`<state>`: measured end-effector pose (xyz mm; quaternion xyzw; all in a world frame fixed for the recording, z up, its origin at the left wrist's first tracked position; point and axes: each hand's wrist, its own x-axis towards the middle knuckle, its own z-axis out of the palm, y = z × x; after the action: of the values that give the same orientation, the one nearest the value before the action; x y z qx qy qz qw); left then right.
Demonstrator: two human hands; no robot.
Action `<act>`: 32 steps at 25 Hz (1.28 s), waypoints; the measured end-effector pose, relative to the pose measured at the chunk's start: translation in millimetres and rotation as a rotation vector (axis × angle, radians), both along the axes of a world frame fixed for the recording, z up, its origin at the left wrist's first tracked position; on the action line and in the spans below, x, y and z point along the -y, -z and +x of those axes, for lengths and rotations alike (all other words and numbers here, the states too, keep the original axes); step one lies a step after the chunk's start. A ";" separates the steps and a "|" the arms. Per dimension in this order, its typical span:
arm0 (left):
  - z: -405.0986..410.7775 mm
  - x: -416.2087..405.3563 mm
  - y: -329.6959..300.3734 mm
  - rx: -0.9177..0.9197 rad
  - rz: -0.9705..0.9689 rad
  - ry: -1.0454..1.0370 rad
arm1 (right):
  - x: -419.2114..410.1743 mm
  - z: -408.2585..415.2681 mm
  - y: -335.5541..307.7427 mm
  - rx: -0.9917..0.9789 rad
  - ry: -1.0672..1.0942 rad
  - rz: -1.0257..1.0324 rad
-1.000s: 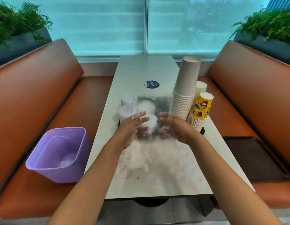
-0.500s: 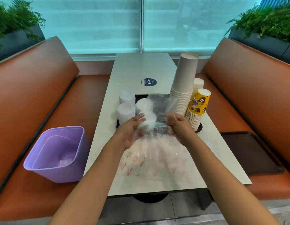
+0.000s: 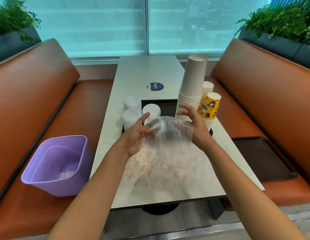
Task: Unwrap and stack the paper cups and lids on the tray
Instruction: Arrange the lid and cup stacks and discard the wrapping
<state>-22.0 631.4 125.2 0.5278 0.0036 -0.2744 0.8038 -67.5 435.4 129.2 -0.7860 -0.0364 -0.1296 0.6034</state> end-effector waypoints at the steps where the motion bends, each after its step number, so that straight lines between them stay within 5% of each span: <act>1: 0.5 3.1 -0.4 0.008 -0.010 -0.011 | 0.7 -1.1 2.5 -0.047 0.000 0.008; 5: 1.4 5.8 -6.9 -0.037 -0.052 0.011 | 1.3 0.6 5.5 -0.056 0.130 0.104; 9: -1.5 8.7 -1.1 0.080 0.302 0.109 | 6.0 2.7 4.5 -0.049 0.197 0.101; 12: 1.1 8.5 -3.7 0.348 0.513 0.037 | 21.3 -2.9 -6.3 -0.101 0.114 0.411; 15: 0.1 10.9 -20.6 0.608 0.704 0.163 | 28.3 2.2 -21.9 -0.106 -0.015 0.083; 18: -1.7 21.1 -33.4 0.673 0.649 0.260 | 10.9 9.8 -18.9 -0.212 -0.147 -0.208; 22: -1.1 19.7 -29.7 0.481 0.431 -0.107 | 3.2 7.5 -10.9 -0.166 0.072 0.273; 28: -8.6 30.8 -2.2 0.335 0.292 -0.039 | 1.4 6.3 0.2 -0.196 0.114 0.577; 30: -3.3 33.5 -4.4 0.385 0.332 -0.134 | 3.1 4.6 -0.5 -0.182 0.194 0.480; 32: 2.2 31.7 -5.7 0.490 0.439 -0.086 | 7.3 0.4 -3.5 -0.040 0.364 0.053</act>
<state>-19.8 599.7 130.9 0.7382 -0.1084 -0.0977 0.6586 -67.1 428.1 132.7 -0.7660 0.1220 -0.2219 0.5909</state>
